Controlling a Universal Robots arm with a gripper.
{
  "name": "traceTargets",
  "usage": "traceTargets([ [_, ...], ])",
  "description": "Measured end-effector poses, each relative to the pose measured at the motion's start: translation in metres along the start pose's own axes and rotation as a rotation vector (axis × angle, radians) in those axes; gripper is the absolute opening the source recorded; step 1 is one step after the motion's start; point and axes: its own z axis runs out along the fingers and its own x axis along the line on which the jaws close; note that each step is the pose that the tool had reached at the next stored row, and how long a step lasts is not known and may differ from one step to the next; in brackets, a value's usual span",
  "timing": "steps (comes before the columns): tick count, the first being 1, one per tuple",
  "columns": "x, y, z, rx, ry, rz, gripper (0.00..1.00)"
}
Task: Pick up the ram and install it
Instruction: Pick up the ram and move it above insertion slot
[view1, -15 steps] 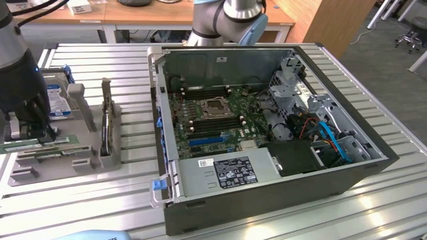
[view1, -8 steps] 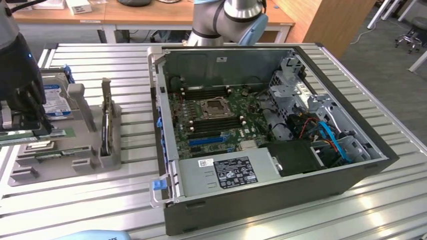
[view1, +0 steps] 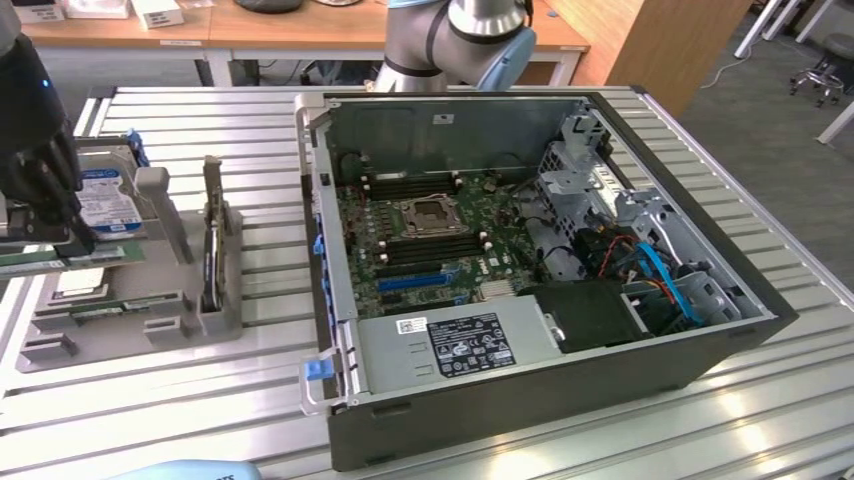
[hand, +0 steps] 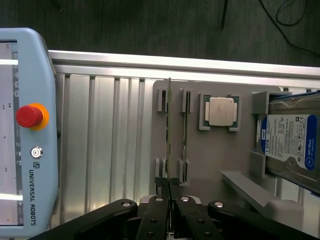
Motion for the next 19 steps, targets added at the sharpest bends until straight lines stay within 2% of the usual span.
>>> traceTargets([
  [11,0.000,0.0001,-0.0237,0.0000,-0.0001,0.000,0.12],
  [13,-0.001,0.0001,-0.0322,0.0000,0.0000,0.000,0.12],
  [19,-0.001,0.0004,-0.0436,0.0001,-0.0001,0.000,0.12],
])
